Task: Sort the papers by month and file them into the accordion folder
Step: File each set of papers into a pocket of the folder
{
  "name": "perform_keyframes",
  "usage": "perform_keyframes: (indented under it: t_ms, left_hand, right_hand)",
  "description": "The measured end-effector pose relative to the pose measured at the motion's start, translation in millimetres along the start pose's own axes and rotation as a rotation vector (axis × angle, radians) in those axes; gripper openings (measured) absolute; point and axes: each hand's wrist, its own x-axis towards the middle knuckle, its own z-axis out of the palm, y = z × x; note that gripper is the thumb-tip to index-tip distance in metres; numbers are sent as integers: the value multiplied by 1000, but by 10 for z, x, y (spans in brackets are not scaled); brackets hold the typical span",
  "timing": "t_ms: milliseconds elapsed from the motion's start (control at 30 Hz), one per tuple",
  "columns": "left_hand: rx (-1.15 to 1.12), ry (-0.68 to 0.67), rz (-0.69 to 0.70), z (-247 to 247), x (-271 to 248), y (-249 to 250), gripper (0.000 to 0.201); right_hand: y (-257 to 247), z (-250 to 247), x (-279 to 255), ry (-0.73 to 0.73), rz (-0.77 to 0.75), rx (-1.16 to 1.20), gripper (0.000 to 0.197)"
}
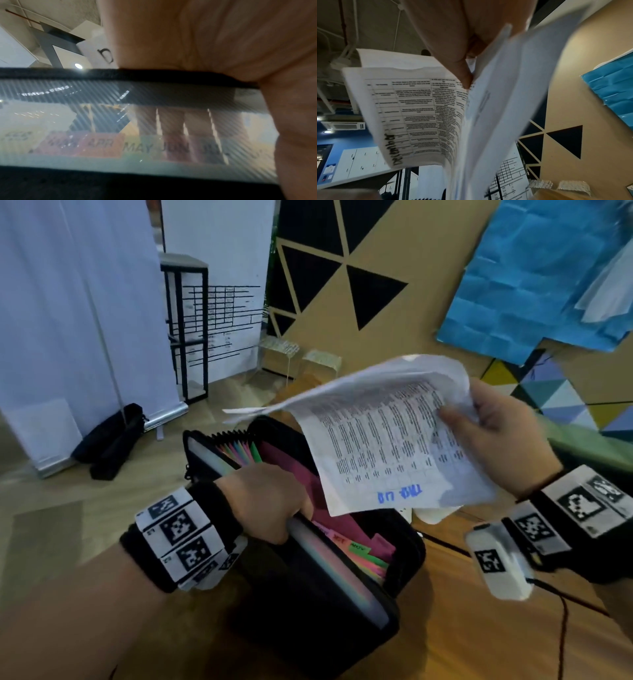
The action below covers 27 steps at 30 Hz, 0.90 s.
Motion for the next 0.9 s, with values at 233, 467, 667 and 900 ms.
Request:
perform_keyframes:
  t_ms: [233, 467, 667, 900]
  left_hand:
    - [56, 102, 6, 32, -32, -24, 40]
    - [33, 103, -4, 27, -76, -19, 40]
    - [43, 101, -20, 36, -71, -23, 43]
    - [39, 93, -5, 53, -94, -49, 47]
  right_hand:
    - [65, 231, 89, -76, 132, 45, 17]
    - [93, 135, 277, 37, 287, 142, 13]
    - [-23, 218, 193, -103, 164, 89, 17]
    - [-66, 203, 11, -320, -78, -176, 20]
